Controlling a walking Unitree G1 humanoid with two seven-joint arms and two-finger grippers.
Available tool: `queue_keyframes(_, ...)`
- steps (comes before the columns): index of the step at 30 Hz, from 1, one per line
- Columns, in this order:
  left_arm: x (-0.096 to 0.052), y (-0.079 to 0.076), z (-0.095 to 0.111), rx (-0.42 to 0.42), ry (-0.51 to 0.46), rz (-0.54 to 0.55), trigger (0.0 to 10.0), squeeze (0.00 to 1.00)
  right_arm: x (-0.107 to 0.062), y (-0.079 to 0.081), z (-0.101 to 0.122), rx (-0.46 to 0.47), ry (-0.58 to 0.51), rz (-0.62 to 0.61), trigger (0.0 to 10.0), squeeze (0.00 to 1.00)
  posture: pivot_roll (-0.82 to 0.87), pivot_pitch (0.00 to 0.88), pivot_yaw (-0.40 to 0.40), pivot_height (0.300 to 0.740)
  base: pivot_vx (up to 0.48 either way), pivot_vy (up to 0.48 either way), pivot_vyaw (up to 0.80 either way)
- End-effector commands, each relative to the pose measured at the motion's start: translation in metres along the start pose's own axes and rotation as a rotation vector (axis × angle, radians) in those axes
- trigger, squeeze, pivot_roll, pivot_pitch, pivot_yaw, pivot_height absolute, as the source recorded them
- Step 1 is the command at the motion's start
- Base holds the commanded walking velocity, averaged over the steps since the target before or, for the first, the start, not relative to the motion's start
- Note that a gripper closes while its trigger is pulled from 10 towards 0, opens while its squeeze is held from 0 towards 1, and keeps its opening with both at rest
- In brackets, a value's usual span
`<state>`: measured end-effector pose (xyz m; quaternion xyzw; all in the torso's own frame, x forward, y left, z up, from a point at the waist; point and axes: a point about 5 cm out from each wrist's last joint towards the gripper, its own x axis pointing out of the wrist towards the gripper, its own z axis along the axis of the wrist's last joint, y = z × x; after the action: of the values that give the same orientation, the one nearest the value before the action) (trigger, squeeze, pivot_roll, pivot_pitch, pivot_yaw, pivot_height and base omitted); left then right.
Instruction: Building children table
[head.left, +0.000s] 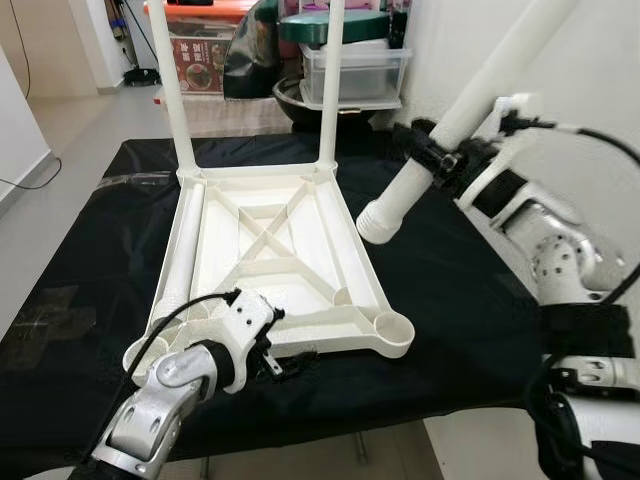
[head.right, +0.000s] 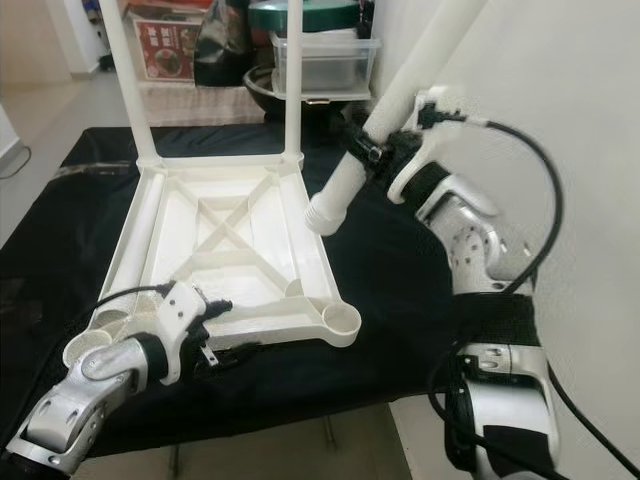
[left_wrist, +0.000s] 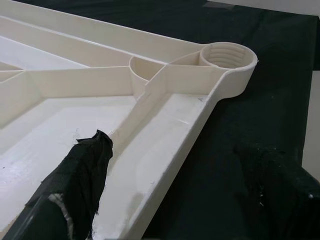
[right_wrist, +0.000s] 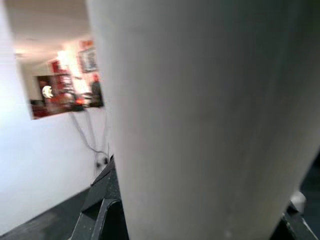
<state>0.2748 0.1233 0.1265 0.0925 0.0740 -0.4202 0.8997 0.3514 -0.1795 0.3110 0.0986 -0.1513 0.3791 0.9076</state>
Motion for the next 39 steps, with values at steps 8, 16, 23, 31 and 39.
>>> queue_keyframes(8, -0.003, 0.002, -0.001, -0.024, -0.005, -0.012, 10.0, 0.00, -0.001, 0.021, -0.001, -0.022, 0.013, 0.185, 0.0, 0.00, 0.04, 0.000, -0.072, 0.740, 0.000, 0.000, 0.00)
queue_keyframes(16, -0.003, 0.000, -0.001, -0.049, -0.029, -0.041, 10.0, 0.00, -0.002, 0.022, -0.011, -0.001, 0.038, 0.258, 0.0, 0.00, 0.04, 0.000, -0.076, 0.740, 0.000, 0.000, 0.00)
queue_keyframes(23, -0.008, -0.004, 0.006, -0.061, -0.058, -0.151, 10.0, 0.00, -0.007, 0.032, -0.021, 0.059, 0.082, 0.386, 0.0, 0.00, 0.04, 0.000, -0.079, 0.740, 0.000, 0.000, 0.00)
queue_keyframes(31, -0.009, -0.001, 0.016, -0.019, -0.076, -0.187, 10.0, 0.00, -0.003, 0.058, -0.039, 0.120, 0.135, 0.518, 0.0, 0.00, 0.04, 0.000, -0.079, 0.740, 0.000, 0.000, 0.00)
queue_keyframes(39, -0.002, -0.001, 0.031, 0.002, -0.122, -0.235, 10.0, 0.00, 0.004, 0.083, -0.051, 0.184, 0.141, 0.606, 0.0, 0.00, 0.03, 0.000, -0.077, 0.740, 0.000, 0.000, 0.00)
